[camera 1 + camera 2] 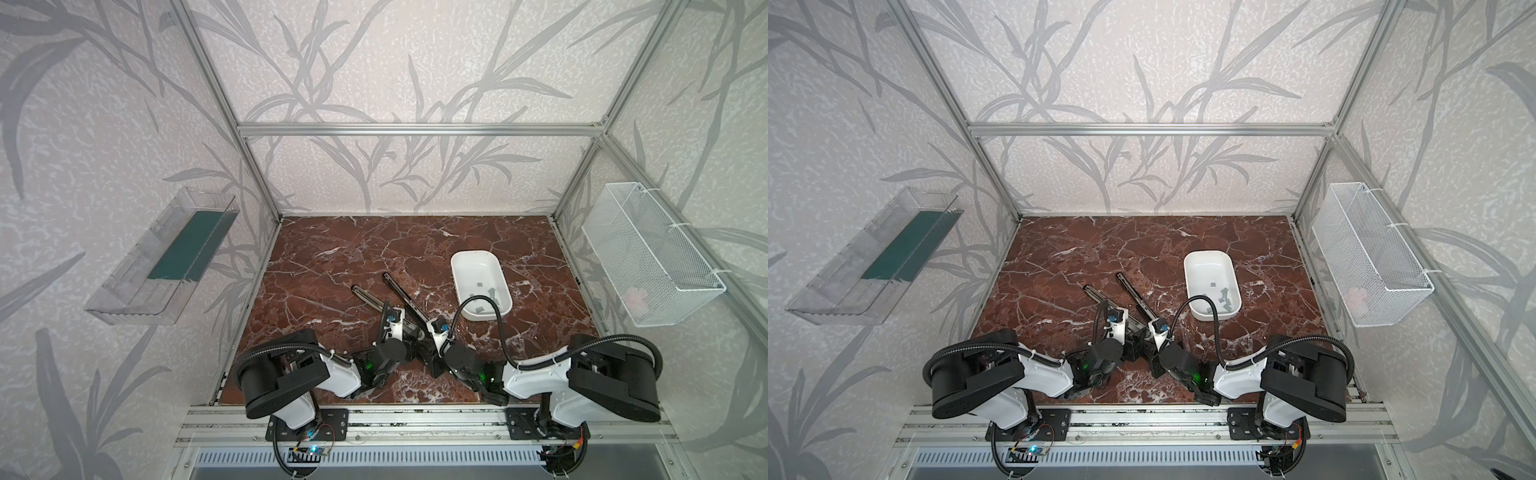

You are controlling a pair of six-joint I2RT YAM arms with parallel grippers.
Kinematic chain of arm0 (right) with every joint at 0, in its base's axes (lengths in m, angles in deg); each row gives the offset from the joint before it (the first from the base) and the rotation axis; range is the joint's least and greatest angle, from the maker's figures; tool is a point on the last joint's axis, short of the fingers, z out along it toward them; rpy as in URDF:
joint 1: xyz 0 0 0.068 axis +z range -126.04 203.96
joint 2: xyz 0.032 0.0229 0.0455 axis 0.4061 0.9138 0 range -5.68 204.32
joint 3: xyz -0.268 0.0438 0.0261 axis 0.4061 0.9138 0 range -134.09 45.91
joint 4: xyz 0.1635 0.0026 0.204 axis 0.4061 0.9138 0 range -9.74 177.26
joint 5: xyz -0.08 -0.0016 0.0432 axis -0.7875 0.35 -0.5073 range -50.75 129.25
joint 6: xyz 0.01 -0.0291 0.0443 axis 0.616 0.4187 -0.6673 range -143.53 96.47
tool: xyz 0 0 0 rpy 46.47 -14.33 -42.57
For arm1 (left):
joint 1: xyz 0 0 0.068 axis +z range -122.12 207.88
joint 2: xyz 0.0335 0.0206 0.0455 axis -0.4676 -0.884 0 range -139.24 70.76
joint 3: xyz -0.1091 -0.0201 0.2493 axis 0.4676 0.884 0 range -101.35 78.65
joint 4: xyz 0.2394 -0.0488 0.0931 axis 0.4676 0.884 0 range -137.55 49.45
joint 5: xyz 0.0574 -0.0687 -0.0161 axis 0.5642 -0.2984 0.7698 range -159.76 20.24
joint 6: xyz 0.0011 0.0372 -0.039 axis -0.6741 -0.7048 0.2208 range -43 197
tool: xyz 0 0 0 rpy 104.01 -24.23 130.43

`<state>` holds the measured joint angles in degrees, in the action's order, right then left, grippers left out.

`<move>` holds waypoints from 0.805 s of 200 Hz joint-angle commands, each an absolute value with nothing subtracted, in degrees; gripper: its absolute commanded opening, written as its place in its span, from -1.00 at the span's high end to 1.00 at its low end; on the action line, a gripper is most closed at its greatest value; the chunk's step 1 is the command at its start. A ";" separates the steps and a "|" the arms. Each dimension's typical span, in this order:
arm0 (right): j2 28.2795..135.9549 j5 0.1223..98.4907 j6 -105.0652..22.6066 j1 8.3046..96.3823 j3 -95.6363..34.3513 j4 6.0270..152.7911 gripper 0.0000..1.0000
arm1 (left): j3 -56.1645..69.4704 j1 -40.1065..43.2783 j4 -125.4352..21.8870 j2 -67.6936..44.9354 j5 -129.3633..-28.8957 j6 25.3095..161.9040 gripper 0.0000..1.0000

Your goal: Load the staples into the stapler

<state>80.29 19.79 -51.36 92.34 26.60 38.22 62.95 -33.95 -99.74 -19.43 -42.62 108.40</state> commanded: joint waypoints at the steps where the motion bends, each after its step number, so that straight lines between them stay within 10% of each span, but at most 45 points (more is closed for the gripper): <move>1: 78.90 23.11 -50.15 93.49 27.36 51.55 0.49 | 63.17 -34.57 -94.59 -18.10 -42.53 108.74 -0.33; 95: 75.74 25.46 -50.23 93.65 21.09 63.43 -0.26 | 58.87 -16.97 -56.57 11.78 -45.90 112.00 -0.49; 161: 94.14 24.13 -51.40 96.94 5.78 62.13 0.42 | 60.06 -5.54 -41.67 30.55 -48.51 114.07 -0.54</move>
<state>86.59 23.66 -50.38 95.82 12.90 62.98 59.26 -7.92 -50.01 26.08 -48.17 111.94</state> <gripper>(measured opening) 0.353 0.762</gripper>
